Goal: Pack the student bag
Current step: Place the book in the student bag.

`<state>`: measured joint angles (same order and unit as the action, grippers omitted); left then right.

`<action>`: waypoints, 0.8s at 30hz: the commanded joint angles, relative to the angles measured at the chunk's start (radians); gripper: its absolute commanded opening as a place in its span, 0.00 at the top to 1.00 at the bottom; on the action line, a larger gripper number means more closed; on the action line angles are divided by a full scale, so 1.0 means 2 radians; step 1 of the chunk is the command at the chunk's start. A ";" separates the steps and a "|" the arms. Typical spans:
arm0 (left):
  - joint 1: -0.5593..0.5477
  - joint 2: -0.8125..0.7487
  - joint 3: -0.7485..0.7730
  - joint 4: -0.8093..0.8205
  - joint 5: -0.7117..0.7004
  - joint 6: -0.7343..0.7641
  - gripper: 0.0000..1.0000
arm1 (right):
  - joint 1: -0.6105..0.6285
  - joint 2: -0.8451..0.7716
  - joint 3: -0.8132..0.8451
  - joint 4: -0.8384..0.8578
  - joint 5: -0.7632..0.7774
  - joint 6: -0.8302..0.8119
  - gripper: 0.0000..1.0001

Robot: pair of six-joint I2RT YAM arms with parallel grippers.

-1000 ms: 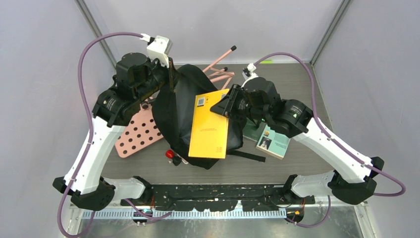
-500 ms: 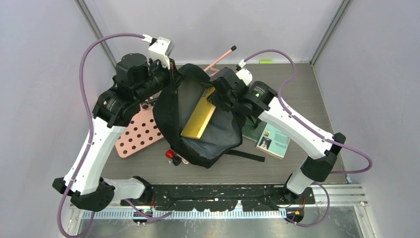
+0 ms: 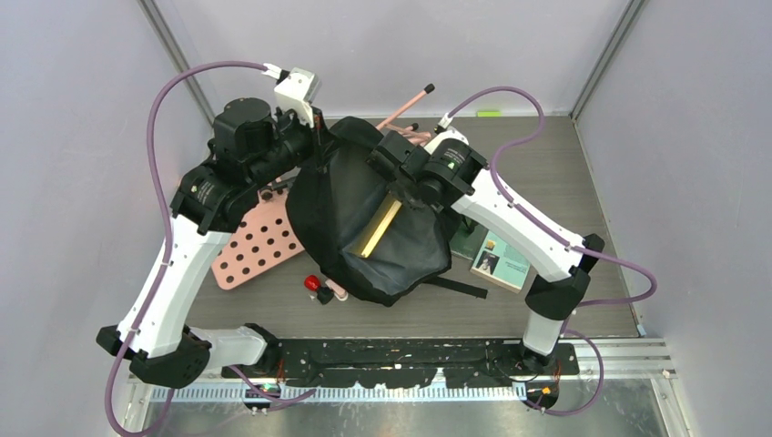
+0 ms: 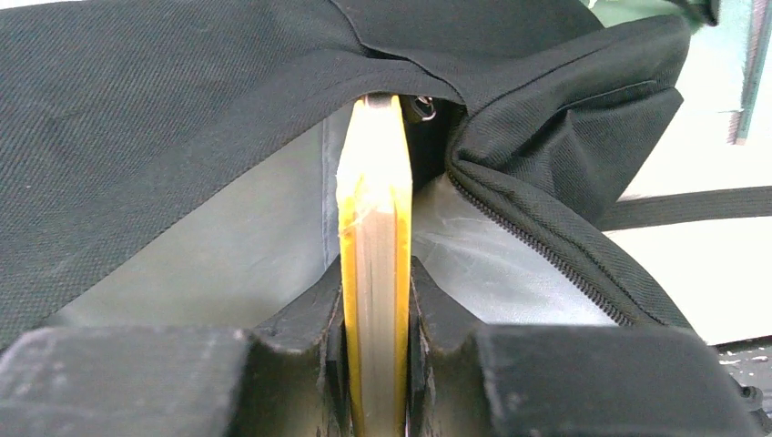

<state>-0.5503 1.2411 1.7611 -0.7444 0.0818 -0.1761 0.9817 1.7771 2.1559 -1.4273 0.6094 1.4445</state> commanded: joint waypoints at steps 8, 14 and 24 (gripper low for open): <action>0.001 -0.023 0.005 0.066 0.008 -0.004 1.00 | -0.005 0.004 0.006 0.015 0.082 0.039 1.00; 0.001 -0.023 0.005 0.066 0.010 -0.004 1.00 | -0.005 0.012 0.016 0.060 0.082 0.036 0.99; 0.001 -0.023 0.002 0.067 0.011 -0.004 1.00 | -0.005 0.035 0.021 0.062 0.123 0.029 1.00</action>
<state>-0.5495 1.2411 1.7481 -0.7429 0.0898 -0.1764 0.9798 1.8282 2.1559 -1.3800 0.7086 1.4807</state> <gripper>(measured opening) 0.025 0.245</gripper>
